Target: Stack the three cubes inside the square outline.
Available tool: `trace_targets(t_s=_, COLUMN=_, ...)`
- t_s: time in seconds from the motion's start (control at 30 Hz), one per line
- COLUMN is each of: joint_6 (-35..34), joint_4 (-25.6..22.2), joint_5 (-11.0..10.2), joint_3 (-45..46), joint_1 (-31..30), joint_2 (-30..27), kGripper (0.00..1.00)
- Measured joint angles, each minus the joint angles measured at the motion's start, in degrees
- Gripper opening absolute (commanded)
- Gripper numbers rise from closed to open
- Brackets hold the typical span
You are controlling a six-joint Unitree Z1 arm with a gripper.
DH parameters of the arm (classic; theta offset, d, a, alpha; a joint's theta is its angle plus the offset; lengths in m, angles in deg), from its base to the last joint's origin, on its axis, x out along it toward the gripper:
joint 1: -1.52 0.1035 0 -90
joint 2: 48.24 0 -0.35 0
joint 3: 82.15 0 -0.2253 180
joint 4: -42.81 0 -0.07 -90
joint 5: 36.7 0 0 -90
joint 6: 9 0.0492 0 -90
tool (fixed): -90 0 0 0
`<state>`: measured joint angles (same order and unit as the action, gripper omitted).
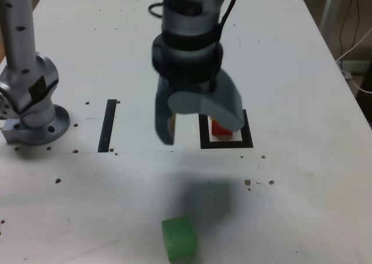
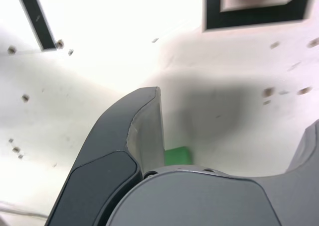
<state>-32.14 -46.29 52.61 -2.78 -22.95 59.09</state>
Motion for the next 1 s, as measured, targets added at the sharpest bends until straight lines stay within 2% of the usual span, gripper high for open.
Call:
trace_targets(t_s=0.37, joint_6=-7.7, joint_4=2.0, joint_5=4.7, joint_3=1.3, joint_1=-9.0, joint_2=1.6, kGripper=1.00)
trace_targets(t_s=0.73, joint_6=-8.5, joint_4=3.3, joint_5=10.0, joint_3=-0.7, joint_1=-14.3, joint_2=6.0, kGripper=1.00)
trace_targets(t_s=1.0, joint_6=-8.2, joint_4=5.9, joint_5=11.2, joint_3=-1.8, joint_1=-16.0, joint_2=9.6, kGripper=1.00)
